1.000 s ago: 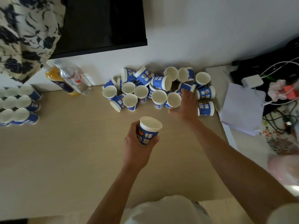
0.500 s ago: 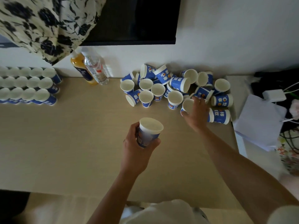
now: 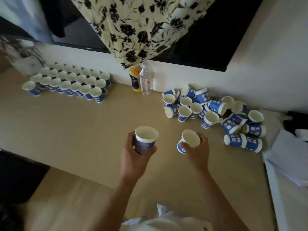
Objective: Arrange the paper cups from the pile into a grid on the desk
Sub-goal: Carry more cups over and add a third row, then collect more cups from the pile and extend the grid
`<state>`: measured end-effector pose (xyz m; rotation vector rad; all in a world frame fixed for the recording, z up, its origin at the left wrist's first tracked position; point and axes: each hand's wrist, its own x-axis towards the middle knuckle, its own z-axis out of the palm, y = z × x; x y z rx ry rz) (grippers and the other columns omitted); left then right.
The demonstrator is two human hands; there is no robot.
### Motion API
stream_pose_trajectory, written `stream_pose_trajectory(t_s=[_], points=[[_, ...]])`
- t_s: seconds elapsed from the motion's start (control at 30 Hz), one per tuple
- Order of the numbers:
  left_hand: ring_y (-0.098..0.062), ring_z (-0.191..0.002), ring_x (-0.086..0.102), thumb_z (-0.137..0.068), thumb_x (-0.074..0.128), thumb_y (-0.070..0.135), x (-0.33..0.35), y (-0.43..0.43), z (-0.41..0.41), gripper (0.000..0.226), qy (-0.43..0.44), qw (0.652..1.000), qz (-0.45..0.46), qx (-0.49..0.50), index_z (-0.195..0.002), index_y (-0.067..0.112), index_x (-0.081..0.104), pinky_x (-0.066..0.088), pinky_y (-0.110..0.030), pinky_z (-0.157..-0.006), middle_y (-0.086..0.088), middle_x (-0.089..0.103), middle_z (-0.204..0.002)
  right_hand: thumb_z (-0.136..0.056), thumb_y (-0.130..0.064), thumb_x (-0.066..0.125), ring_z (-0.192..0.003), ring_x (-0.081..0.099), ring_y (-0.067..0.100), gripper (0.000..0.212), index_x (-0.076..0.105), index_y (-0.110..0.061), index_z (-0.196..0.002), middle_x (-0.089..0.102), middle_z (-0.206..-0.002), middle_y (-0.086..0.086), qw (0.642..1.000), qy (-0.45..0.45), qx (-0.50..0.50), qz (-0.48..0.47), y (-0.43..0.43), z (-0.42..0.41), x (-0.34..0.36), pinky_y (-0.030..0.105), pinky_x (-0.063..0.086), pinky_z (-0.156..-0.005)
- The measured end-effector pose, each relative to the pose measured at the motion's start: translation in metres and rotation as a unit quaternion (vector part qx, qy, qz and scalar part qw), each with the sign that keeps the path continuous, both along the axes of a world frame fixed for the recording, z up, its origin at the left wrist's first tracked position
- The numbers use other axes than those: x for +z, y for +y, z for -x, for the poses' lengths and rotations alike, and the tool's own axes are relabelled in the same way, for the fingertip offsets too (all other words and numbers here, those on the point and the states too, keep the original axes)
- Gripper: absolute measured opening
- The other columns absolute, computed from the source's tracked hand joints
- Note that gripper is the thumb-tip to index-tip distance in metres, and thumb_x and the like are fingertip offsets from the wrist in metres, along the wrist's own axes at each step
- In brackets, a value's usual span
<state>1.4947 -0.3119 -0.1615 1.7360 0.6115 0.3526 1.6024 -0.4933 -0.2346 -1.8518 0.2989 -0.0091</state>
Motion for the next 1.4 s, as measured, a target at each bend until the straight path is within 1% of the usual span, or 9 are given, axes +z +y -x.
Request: stream_pose_trajectory(t_s=[0.23,0.37,0.67,0.8,0.9,1.13,1.2,1.33,1.4], points=[[-0.001,-0.078,0.065,-0.070,0.086,0.007,0.028,0.086,0.069,0.052,-0.065,0.994,0.005,0.084,-0.113,0.023,0.062,0.047,-0.012,-0.066,0.016,0.071,-0.090,-0.068,0.006,0.083,-0.086,0.060,-0.013,0.063,0.057,-0.017,-0.120,0.064,-0.105,-0.012,0.988,-0.074,0.107,-0.088,0.118,0.062,0.064,0.008,0.047,-0.074],[-0.003,-0.080,0.066,-0.070,0.086,0.007,0.036,0.130,0.110,0.050,-0.085,0.991,0.008,0.104,-0.112,0.022,0.063,0.049,-0.014,-0.067,0.015,0.071,-0.091,-0.070,0.002,0.083,-0.093,0.062,-0.007,0.067,0.053,-0.018,-0.127,0.063,-0.113,-0.009,0.980,-0.079,0.132,-0.127,0.178,0.100,0.082,0.012,0.050,-0.077],[-0.003,-0.089,0.064,-0.071,0.086,0.010,0.033,0.215,0.183,0.051,-0.096,0.985,-0.003,0.146,-0.113,0.027,0.062,0.047,-0.011,-0.069,0.018,0.070,-0.096,-0.071,0.007,0.080,-0.093,0.066,0.003,0.059,0.059,-0.021,-0.118,0.068,-0.111,-0.005,0.968,-0.061,0.187,-0.158,0.268,0.167,0.081,0.017,0.052,-0.074],[-0.006,-0.091,0.065,-0.071,0.087,0.012,0.026,0.247,0.191,0.051,-0.091,0.982,-0.012,0.163,-0.113,0.028,0.062,0.049,-0.015,-0.073,0.016,0.070,-0.098,-0.061,-0.009,0.082,-0.094,0.067,0.006,0.064,0.058,-0.020,-0.120,0.068,-0.112,-0.003,0.964,-0.054,0.195,-0.173,0.302,0.168,0.084,0.019,0.052,-0.076],[-0.008,-0.092,0.066,-0.072,0.086,0.012,0.022,0.277,0.190,0.050,-0.089,0.981,-0.014,0.171,-0.114,0.027,0.062,0.050,-0.016,-0.075,0.015,0.071,-0.100,-0.063,-0.009,0.083,-0.099,0.067,0.011,0.063,0.059,-0.021,-0.120,0.068,-0.114,-0.002,0.961,-0.039,0.201,-0.184,0.336,0.164,0.079,0.026,0.052,-0.083],[-0.008,-0.096,0.065,-0.073,0.088,0.020,0.008,0.375,0.167,0.052,-0.043,0.983,-0.054,0.170,-0.116,0.030,0.061,0.052,-0.025,-0.081,0.016,0.070,-0.103,-0.055,-0.025,0.082,-0.103,0.069,0.020,0.065,0.061,-0.019,-0.116,0.070,-0.112,0.002,0.959,0.002,0.193,-0.205,0.439,0.129,0.052,0.035,0.056,-0.087],[-0.009,-0.097,0.066,-0.073,0.088,0.022,0.010,0.403,0.160,0.053,-0.030,0.984,-0.065,0.162,-0.117,0.030,0.061,0.054,-0.029,-0.083,0.015,0.070,-0.104,-0.058,-0.019,0.083,-0.103,0.068,0.021,0.062,0.061,-0.019,-0.116,0.070,-0.112,0.002,0.959,0.008,0.183,-0.218,0.465,0.118,0.048,0.036,0.056,-0.086],[-0.008,-0.099,0.065,-0.074,0.088,0.023,0.015,0.470,0.132,0.051,-0.018,0.983,-0.068,0.170,-0.116,0.035,0.060,0.053,-0.030,-0.083,0.015,0.070,-0.104,-0.071,0.002,0.084,-0.096,0.068,0.010,0.055,0.060,-0.015,-0.118,0.069,-0.113,0.003,0.952,0.016,0.194,-0.237,0.527,0.089,0.044,0.021,0.054,-0.076],[-0.007,-0.100,0.064,-0.074,0.088,0.024,0.014,0.497,0.117,0.052,-0.016,0.983,-0.063,0.170,-0.116,0.037,0.060,0.052,-0.029,-0.083,0.015,0.070,-0.106,-0.073,0.005,0.081,-0.095,0.068,0.007,0.054,0.060,-0.014,-0.119,0.069,-0.112,0.002,0.952,0.016,0.200,-0.233,0.551,0.080,0.043,0.018,0.054,-0.075]])
